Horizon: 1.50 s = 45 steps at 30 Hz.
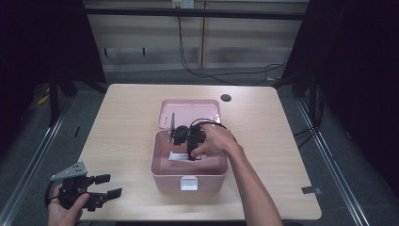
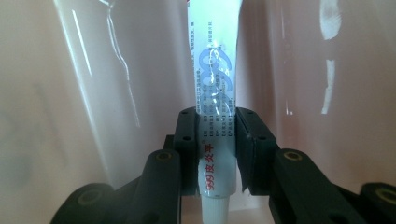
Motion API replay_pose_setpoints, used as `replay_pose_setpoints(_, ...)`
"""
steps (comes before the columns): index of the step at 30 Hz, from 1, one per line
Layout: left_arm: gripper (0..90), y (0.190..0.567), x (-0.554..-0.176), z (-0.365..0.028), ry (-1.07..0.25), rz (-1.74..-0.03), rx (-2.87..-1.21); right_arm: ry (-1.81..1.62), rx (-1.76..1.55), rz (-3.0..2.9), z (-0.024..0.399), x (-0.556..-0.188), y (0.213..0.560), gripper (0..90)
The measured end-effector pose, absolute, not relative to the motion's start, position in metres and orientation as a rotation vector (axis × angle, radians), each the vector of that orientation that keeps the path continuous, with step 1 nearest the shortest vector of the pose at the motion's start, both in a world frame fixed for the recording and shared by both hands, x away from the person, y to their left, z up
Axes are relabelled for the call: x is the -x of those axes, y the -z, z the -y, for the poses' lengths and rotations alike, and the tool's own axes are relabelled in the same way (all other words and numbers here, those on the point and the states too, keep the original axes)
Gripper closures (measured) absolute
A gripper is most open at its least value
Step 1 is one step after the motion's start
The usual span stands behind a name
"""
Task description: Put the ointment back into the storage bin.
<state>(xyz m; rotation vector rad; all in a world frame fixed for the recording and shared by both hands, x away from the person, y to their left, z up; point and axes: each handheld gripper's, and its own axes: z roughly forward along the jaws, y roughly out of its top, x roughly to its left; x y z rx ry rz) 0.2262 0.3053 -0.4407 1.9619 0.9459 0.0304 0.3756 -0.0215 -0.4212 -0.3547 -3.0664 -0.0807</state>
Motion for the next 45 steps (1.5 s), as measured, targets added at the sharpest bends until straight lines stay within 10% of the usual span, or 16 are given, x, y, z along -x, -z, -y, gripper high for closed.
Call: replay_pose_setpoints(45, 18.8, 0.441, -0.226, -0.305, -0.027, -0.939, -1.965, 0.065, 0.334, 3.126, 0.013, -0.375, 0.448, 71.7)
